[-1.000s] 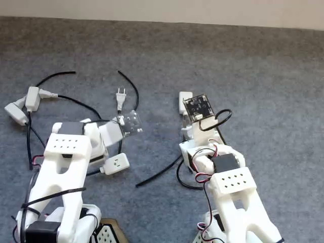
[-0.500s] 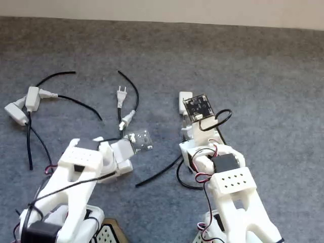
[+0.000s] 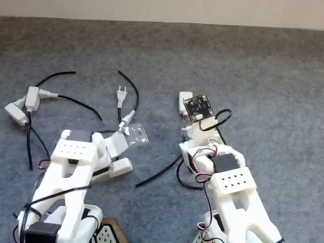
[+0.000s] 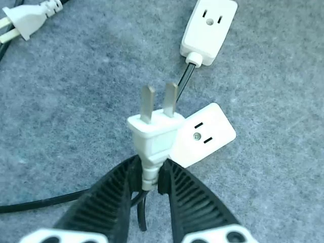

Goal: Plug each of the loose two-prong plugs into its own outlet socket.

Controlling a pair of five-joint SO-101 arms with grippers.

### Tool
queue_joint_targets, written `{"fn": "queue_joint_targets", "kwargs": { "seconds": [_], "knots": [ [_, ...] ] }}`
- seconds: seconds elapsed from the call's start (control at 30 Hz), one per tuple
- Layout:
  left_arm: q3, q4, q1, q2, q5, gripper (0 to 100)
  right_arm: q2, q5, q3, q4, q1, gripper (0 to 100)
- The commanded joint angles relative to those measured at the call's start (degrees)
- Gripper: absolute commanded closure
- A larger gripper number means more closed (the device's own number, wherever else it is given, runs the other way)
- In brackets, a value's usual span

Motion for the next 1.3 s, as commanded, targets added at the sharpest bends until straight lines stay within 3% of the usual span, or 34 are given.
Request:
{"fn": "queue_joint_targets", "kwargs": {
  "seconds": [0.0, 0.17, 0.3, 0.4, 0.67, 0.8, 1.0, 1.27],
  "knots": [
    [-4.62, 5.80, -1.71, -0.75, -2.64, 82, -0.84, 0.70, -0.22, -0.57, -0.57, 99.3],
    [-6.20, 4.75, -3.82, -0.75, -2.55, 83, -0.84, 0.70, -0.22, -0.57, -0.57, 99.3],
    [-8.22, -4.40, -7.87, -0.48, -2.02, 83, -0.84, 0.70, -0.22, -0.57, -0.57, 99.3],
    [-8.13, -11.96, -8.48, -0.13, 2.46, 83, -0.84, 0.70, -0.22, -0.57, -0.57, 99.3],
    [1.01, -13.19, 3.65, -0.57, 7.30, 83, -0.84, 0.70, -0.22, -0.57, -0.57, 99.3],
    [3.56, -12.92, 5.76, -0.57, 7.21, 83, -0.84, 0.70, -0.22, -0.57, -0.57, 99.3],
    [0.04, -2.73, 6.02, -0.66, 7.03, 83, -0.84, 0.70, -0.22, -0.57, -0.57, 99.3],
    [-19.38, 10.99, 1.01, -0.22, 4.04, 82, -0.84, 0.70, -0.22, -0.57, -0.57, 99.3]
  ]
}}
